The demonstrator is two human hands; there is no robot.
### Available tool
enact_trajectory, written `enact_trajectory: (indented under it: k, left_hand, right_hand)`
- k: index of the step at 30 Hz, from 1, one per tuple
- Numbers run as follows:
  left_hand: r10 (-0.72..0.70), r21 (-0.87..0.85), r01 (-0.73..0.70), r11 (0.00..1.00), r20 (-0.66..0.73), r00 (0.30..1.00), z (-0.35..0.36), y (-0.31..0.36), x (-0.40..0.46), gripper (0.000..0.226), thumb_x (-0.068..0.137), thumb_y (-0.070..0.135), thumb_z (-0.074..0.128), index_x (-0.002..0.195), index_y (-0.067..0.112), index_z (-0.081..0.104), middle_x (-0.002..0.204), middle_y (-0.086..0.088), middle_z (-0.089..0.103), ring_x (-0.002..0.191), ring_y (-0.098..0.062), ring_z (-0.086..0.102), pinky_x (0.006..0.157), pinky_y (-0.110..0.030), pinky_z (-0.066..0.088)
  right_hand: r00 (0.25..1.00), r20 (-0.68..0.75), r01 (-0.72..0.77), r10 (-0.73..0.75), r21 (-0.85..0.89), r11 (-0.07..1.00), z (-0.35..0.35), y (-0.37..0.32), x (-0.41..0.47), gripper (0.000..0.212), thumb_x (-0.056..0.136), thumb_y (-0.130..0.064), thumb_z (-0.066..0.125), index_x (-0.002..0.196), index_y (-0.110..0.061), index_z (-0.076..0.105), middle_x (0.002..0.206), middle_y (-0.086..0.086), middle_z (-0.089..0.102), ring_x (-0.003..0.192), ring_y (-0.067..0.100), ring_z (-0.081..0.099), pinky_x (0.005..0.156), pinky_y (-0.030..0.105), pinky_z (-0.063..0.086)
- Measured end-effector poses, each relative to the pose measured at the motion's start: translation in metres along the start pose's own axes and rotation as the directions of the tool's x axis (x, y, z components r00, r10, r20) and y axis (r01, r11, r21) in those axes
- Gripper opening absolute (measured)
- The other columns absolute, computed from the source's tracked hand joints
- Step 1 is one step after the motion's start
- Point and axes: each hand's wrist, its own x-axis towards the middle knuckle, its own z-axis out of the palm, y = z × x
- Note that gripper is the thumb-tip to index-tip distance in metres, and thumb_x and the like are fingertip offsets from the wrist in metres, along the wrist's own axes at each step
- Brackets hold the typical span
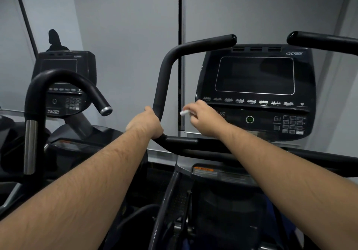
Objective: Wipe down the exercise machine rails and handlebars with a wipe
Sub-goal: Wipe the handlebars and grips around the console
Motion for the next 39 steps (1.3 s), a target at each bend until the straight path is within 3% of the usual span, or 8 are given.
enact_trajectory:
  k: [5, 8, 12, 16, 22, 27, 33, 39]
  left_hand:
    - [-0.026, -0.039, 0.026, 0.999, 0.004, 1.000, -0.002, 0.001, -0.001, 0.070, 0.089, 0.028, 0.060, 0.141, 0.003, 0.020, 0.077, -0.005, 0.052, 0.083, -0.028, 0.057, 0.072, -0.040, 0.047]
    - [-0.075, -0.039, 0.075, 0.996, 0.007, 0.997, -0.004, 0.001, -0.002, 0.074, 0.090, 0.031, 0.058, 0.144, 0.000, 0.018, 0.075, -0.005, 0.055, 0.082, -0.027, 0.059, 0.074, -0.039, 0.048]
    - [-0.084, -0.004, 0.084, 0.996, 0.013, 0.996, -0.005, 0.001, 0.000, 0.043, 0.089, 0.036, 0.061, 0.119, 0.008, 0.049, 0.080, -0.003, 0.060, 0.066, -0.018, 0.057, 0.062, -0.034, 0.044]
    - [-0.004, 0.060, 0.004, 0.998, 0.006, 1.000, -0.005, 0.004, 0.001, 0.027, 0.091, 0.029, 0.057, 0.114, 0.016, 0.061, 0.082, 0.001, 0.058, 0.066, -0.019, 0.056, 0.064, -0.034, 0.045]
    - [0.043, 0.089, -0.045, 0.995, 0.028, 0.999, -0.005, 0.007, 0.003, 0.043, 0.095, 0.023, 0.052, 0.137, 0.016, 0.051, 0.129, -0.007, 0.056, 0.111, -0.029, 0.060, 0.090, -0.041, 0.052]
    - [0.034, 0.116, -0.045, 0.992, 0.090, 0.995, 0.002, 0.010, 0.012, 0.050, 0.097, 0.021, 0.050, 0.145, 0.013, 0.036, 0.122, -0.008, 0.061, 0.110, -0.028, 0.061, 0.093, -0.042, 0.050]
    - [0.058, -0.227, -0.085, 0.970, -0.125, 0.991, 0.005, 0.018, 0.033, 0.045, 0.097, 0.031, 0.046, 0.132, 0.005, 0.036, 0.118, -0.016, 0.061, 0.104, -0.035, 0.061, 0.084, -0.045, 0.050]
    - [0.022, -0.355, -0.157, 0.922, -0.357, 0.934, -0.006, 0.045, 0.048, 0.029, 0.099, 0.034, 0.048, 0.111, 0.010, 0.037, 0.094, -0.003, 0.048, 0.082, -0.027, 0.054, 0.061, -0.036, 0.036]
  right_hand:
    - [0.992, 0.115, 0.041, -0.046, 0.039, 0.998, 0.005, -0.026, 0.030, 0.059, 0.099, -0.012, 0.033, 0.157, -0.025, 0.032, 0.143, 0.006, 0.036, 0.132, 0.025, 0.037, 0.114, 0.040, 0.033]
    - [0.991, 0.033, 0.126, -0.126, 0.016, 0.992, 0.009, -0.034, 0.039, 0.065, 0.100, -0.007, 0.036, 0.160, -0.028, 0.023, 0.137, 0.003, 0.043, 0.116, 0.021, 0.047, 0.099, 0.035, 0.044]
    - [0.964, -0.109, 0.245, -0.240, 0.029, 0.969, 0.016, -0.046, 0.043, 0.033, 0.104, -0.022, 0.045, 0.135, -0.031, 0.041, 0.110, 0.006, 0.051, 0.084, 0.023, 0.054, 0.072, 0.037, 0.047]
    - [0.980, -0.016, 0.196, -0.198, -0.072, 0.978, 0.039, -0.046, 0.048, 0.023, 0.094, -0.039, 0.052, 0.113, -0.045, 0.063, 0.121, -0.011, 0.055, 0.103, 0.019, 0.046, 0.092, 0.042, 0.047]
    - [0.882, 0.015, 0.416, -0.470, -0.493, 0.764, 0.047, -0.036, 0.047, 0.048, 0.102, -0.019, 0.051, 0.140, -0.048, 0.049, 0.147, -0.027, 0.049, 0.115, 0.020, 0.041, 0.092, 0.038, 0.037]
    - [0.904, 0.050, 0.364, -0.425, -0.613, 0.701, 0.021, -0.048, 0.056, 0.065, 0.091, -0.035, 0.005, 0.140, -0.047, 0.046, 0.155, -0.024, 0.039, 0.131, 0.023, 0.039, 0.101, 0.046, 0.033]
    - [0.946, -0.095, 0.181, -0.310, -0.641, 0.746, 0.006, -0.046, 0.091, 0.055, 0.102, -0.017, 0.043, 0.149, -0.044, 0.035, 0.163, -0.021, 0.026, 0.147, 0.026, 0.022, 0.112, 0.053, 0.024]
    - [0.954, -0.165, 0.107, -0.251, -0.593, 0.798, -0.027, -0.046, 0.122, 0.047, 0.108, -0.043, 0.017, 0.154, -0.043, 0.026, 0.166, -0.020, 0.018, 0.155, 0.024, 0.007, 0.119, 0.064, 0.007]
